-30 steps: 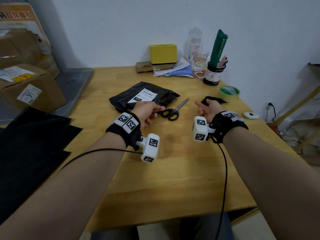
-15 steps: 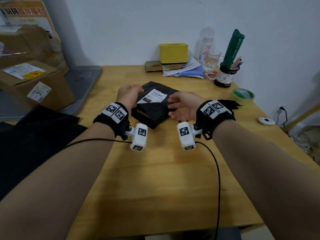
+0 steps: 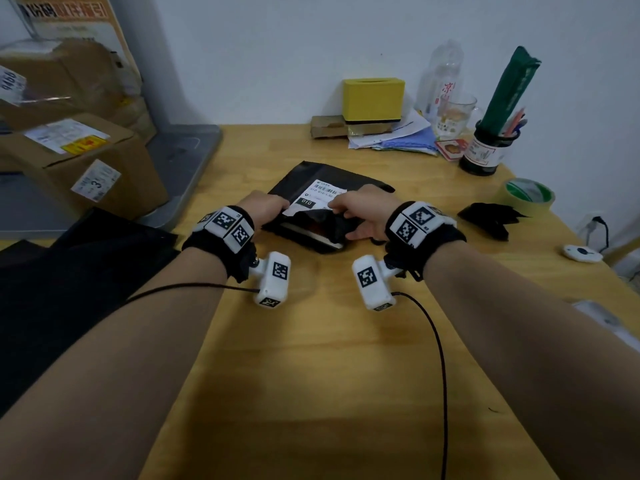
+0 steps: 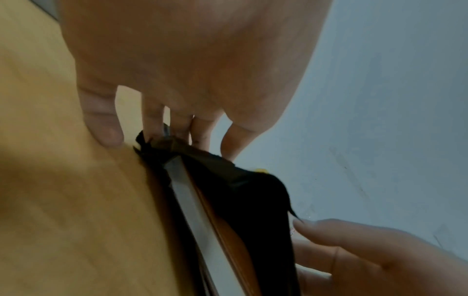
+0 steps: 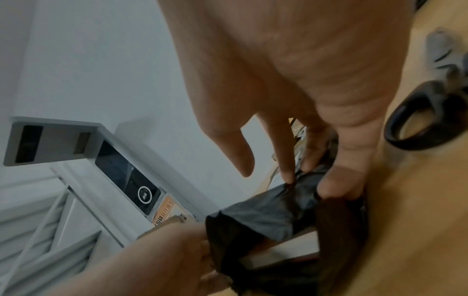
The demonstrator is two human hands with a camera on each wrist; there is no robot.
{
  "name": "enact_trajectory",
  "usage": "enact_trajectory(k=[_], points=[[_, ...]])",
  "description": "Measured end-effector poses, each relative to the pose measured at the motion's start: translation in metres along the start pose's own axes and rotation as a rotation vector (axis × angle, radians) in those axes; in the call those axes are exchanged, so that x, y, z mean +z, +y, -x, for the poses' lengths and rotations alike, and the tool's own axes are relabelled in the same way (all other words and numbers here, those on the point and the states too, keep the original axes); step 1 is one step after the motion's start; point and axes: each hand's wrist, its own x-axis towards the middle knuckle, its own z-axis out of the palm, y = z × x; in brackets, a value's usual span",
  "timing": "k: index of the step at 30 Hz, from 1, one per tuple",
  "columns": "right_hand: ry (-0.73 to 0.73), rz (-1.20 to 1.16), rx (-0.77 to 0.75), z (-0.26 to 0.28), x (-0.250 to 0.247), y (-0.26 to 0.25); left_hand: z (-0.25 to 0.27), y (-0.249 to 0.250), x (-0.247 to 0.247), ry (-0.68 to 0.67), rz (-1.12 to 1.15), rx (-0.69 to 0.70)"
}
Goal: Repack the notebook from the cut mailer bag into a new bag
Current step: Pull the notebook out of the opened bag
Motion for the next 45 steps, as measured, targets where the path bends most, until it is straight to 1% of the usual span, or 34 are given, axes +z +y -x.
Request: enact_trajectory(k=[4,7,10,12,14,15,16,17,19,20,21,22,23,25,27,30,33,37,40,45], points=[[-0.034,0.006,-0.001,0.002,0.006,0.001,0.012,-0.016,-0.004,0.027,-0.032,0.03],[-0.019,-0.026,-0.047,0.008,0.007,0.004,0.026,-0.027,-0.004,0.04,-0.039,0.045],[0.009,-0.042,-0.082,0.02,0.004,0.005,0.039,-0.032,-0.004,-0.001,-0.059,0.056],[0.012,-0.01,-0.089,0.031,0.0,0.003,0.048,-0.032,-0.003,-0.002,-0.155,0.088],[0.008,0.072,-0.097,0.048,-0.005,-0.002,0.059,-0.026,-0.004,0.079,-0.316,0.169],[0.015,0.113,-0.105,0.055,-0.007,-0.004,0.064,-0.022,-0.004,0.095,-0.345,0.22],[0.018,0.15,-0.105,0.062,-0.009,-0.005,0.07,-0.019,-0.003,0.058,-0.338,0.256],[0.004,0.176,-0.089,0.067,-0.011,-0.005,0.076,-0.015,-0.002,-0.015,-0.321,0.262],[-0.086,0.209,-0.017,0.077,-0.011,-0.002,0.089,-0.01,0.004,-0.188,-0.347,0.171],[-0.149,0.23,0.021,0.081,-0.01,0.0,0.093,-0.01,0.007,-0.252,-0.377,0.122],[-0.203,0.256,0.048,0.085,-0.009,0.003,0.096,-0.01,0.009,-0.28,-0.389,0.096],[-0.242,0.276,0.062,0.087,-0.007,0.006,0.096,-0.011,0.011,-0.267,-0.383,0.099],[-0.264,0.284,0.059,0.089,-0.005,0.009,0.097,-0.011,0.011,-0.224,-0.363,0.126],[-0.258,0.254,0.036,0.092,0.001,0.013,0.096,-0.011,0.009,-0.116,-0.327,0.195],[-0.229,0.193,0.018,0.094,0.004,0.014,0.095,-0.01,0.006,-0.068,-0.287,0.248],[-0.178,0.142,-0.006,0.094,0.003,0.012,0.091,-0.013,0.003,-0.056,-0.222,0.254],[-0.138,0.128,0.018,0.09,0.001,0.011,0.084,-0.018,0.0,-0.033,-0.256,0.236],[-0.087,0.155,0.054,0.086,-0.003,0.013,0.081,-0.025,-0.003,-0.04,-0.303,0.14],[-0.079,0.183,0.07,0.084,-0.004,0.013,0.077,-0.03,-0.005,-0.035,-0.296,0.138],[-0.059,0.253,0.089,0.078,-0.001,0.015,0.075,-0.035,-0.008,-0.033,-0.22,0.132]])
